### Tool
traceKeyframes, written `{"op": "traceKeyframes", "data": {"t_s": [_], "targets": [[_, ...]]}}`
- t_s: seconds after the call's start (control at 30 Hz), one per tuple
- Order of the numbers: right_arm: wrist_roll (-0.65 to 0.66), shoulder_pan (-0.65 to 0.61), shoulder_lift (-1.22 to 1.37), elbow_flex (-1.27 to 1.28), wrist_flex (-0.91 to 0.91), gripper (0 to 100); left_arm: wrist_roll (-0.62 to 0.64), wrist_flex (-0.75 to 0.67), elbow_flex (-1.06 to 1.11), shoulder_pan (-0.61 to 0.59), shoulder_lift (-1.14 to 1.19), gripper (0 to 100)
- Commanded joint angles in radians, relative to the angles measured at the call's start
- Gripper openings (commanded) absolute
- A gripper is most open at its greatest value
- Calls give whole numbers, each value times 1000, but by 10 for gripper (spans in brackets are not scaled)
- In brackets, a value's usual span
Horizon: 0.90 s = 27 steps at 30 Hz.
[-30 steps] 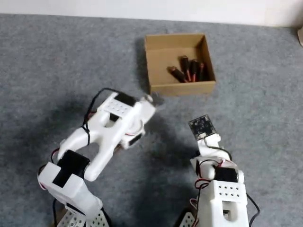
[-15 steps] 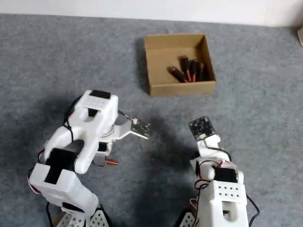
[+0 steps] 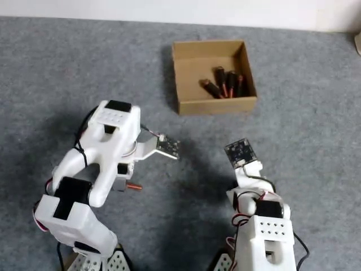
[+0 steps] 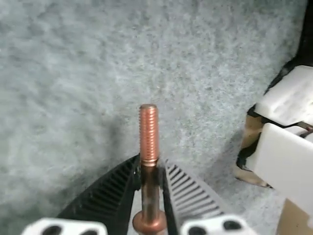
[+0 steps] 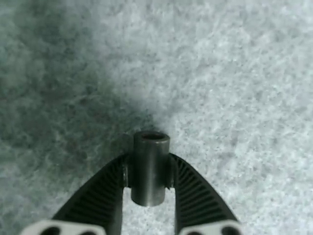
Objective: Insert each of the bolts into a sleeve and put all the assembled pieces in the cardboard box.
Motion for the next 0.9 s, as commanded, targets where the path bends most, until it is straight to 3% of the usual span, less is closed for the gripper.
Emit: {"op": "traceKeyframes", "data": {"t_s": [0.0,0.1,0.23,0.37,0.63,0.73,0.87], "targets": [[15,5,-12,-5,-31,5,-66,29,-58,-13,-16,54],[15,5,-12,-5,-31,5,17,28,-59,-12,-16,107],[15,5,-12,-5,-31,5,103,28,-70,2,-16,101],[15,5,-12,-5,-31,5,341,28,-128,5,-16,115],[15,5,-12,-4,-31,5,1175,29,-209,8,-12,150],[15,5,-12,-4,-31,5,1517,34,-189,71,-7,151],[15,5,-12,-4,-31,5,1850,51,-170,174,-15,90]]}}
